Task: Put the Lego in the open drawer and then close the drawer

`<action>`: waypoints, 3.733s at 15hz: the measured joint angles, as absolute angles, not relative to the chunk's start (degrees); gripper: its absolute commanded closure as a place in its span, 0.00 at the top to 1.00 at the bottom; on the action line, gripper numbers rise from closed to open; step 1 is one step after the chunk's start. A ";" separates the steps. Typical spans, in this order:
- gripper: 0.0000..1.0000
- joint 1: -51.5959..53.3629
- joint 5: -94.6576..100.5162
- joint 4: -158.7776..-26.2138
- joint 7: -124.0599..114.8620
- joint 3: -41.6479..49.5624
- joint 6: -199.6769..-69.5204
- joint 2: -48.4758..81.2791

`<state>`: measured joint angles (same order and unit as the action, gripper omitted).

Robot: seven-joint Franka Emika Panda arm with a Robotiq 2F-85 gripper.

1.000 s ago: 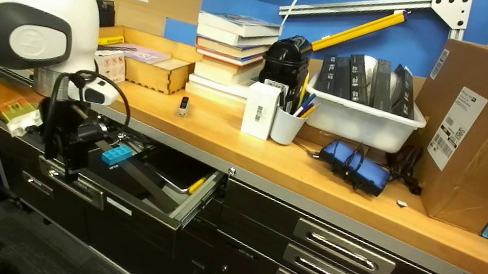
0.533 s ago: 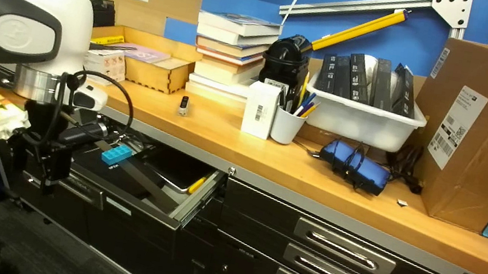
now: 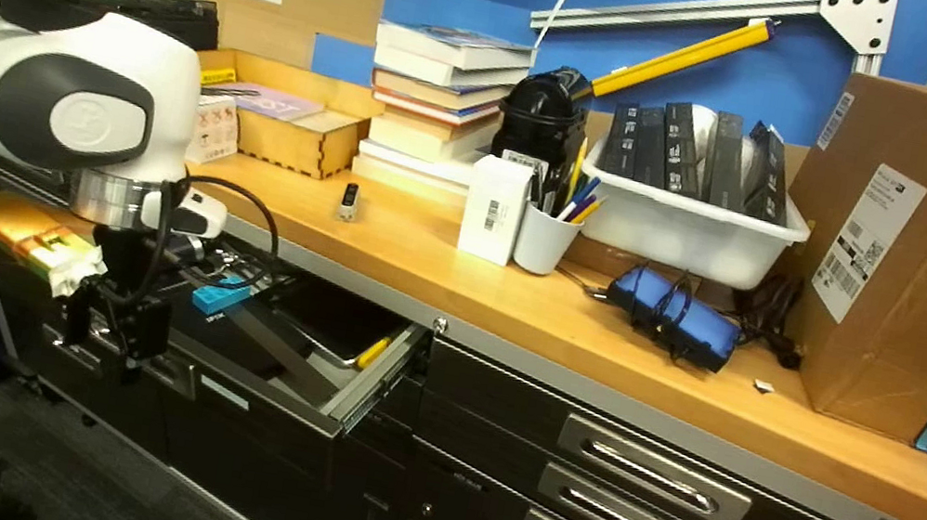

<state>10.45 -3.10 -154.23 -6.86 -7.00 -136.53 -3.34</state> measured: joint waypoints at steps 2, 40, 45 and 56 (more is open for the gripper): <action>1.00 10.45 -1.13 -152.64 -10.44 -7.20 -140.31 -0.93; 1.00 14.44 39.05 -126.16 -40.97 -7.24 -139.60 18.86; 1.00 -0.63 15.92 -133.87 -18.87 -23.21 -138.09 10.04; 1.00 0.66 -3.69 -135.90 -7.49 -15.48 -137.11 -10.55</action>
<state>0.66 -3.69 -135.90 -7.49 -15.48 -137.11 -10.55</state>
